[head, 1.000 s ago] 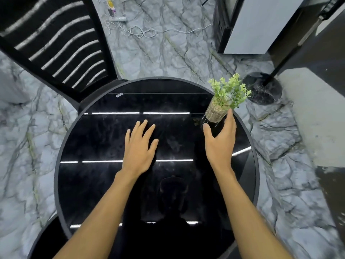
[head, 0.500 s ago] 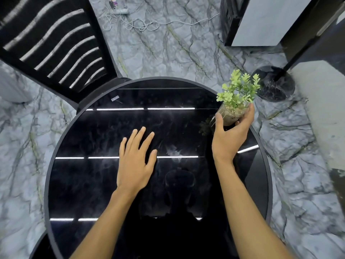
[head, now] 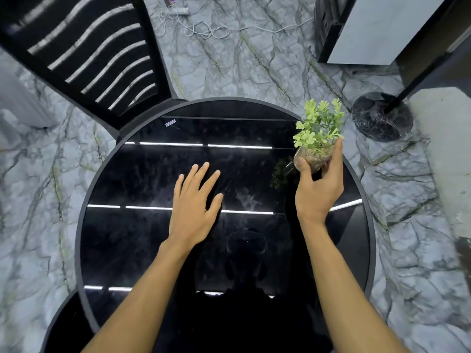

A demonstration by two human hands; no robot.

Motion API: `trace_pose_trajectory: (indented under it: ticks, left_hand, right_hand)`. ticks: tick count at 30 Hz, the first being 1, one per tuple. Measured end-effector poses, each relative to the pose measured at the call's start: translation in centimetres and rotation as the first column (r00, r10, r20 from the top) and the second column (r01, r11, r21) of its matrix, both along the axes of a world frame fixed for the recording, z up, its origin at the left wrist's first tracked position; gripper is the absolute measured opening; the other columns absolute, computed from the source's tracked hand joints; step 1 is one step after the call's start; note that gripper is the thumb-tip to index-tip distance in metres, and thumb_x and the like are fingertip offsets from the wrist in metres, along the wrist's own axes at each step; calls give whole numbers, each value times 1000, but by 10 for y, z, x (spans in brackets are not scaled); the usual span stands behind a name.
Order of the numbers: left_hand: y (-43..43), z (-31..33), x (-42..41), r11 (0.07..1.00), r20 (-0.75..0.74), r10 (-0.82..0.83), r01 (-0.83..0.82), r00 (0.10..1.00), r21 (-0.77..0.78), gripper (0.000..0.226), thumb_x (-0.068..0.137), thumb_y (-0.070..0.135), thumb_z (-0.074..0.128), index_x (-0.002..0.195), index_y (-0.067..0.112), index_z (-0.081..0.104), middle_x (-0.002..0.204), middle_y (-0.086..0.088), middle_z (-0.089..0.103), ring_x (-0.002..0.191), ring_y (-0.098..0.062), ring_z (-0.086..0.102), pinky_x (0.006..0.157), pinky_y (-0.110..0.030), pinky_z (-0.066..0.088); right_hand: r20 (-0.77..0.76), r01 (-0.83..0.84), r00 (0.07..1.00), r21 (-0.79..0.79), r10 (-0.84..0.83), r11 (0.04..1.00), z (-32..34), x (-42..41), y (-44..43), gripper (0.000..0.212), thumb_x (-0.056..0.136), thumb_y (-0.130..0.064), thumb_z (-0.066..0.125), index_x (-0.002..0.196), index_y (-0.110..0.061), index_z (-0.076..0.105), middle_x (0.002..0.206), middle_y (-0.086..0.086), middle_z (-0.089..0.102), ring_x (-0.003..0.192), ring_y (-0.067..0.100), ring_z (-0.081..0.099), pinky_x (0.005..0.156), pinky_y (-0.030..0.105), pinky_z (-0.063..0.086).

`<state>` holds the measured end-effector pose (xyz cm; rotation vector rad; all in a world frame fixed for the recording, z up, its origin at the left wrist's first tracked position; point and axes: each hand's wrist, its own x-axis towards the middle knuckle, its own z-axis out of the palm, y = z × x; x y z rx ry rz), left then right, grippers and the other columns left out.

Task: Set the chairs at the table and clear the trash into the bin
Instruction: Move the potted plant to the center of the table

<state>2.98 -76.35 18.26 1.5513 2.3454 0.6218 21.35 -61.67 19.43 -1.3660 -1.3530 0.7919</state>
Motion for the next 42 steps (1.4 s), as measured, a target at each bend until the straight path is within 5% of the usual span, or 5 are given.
trace_pose_trajectory:
  ticks: [5,14,18,42]
  left_hand:
    - [-27,16,-1,997,74,51,-55,996,62,49,97,42,40,144,26,46,158,6,31,150,-9,14,123,-38,3]
    - [-112,25,-19,986,70,150,-154,986,56,49,96,44,38,139,25,52,157,6,34,149,-11,18,123,-40,8]
    - [-137,19,-23,982,74,183,-186,980,37,46,97,40,43,140,26,51,157,7,33,149,-10,17,123,-36,5]
    - [-126,-3,-21,994,-42,110,-110,993,-12,50,99,39,42,148,28,39,161,4,25,151,-12,11,123,-41,2]
  right_hand:
    - [14,-110,994,-15,110,994,10,-14,-43,77,84,-14,75,149,-17,35,144,-12,44,136,8,44,112,37,41]
    - [-69,-324,944,-22,322,946,19,-51,-127,73,78,-13,82,141,-15,45,139,-1,56,128,13,54,104,29,46]
    - [-111,-379,921,-37,373,925,20,-61,-155,67,76,-12,83,133,-22,49,130,-9,58,121,7,58,99,21,47]
    - [-86,-378,924,-59,373,924,7,-59,-155,66,78,-13,82,130,-27,44,129,-18,53,121,-4,53,102,16,42]
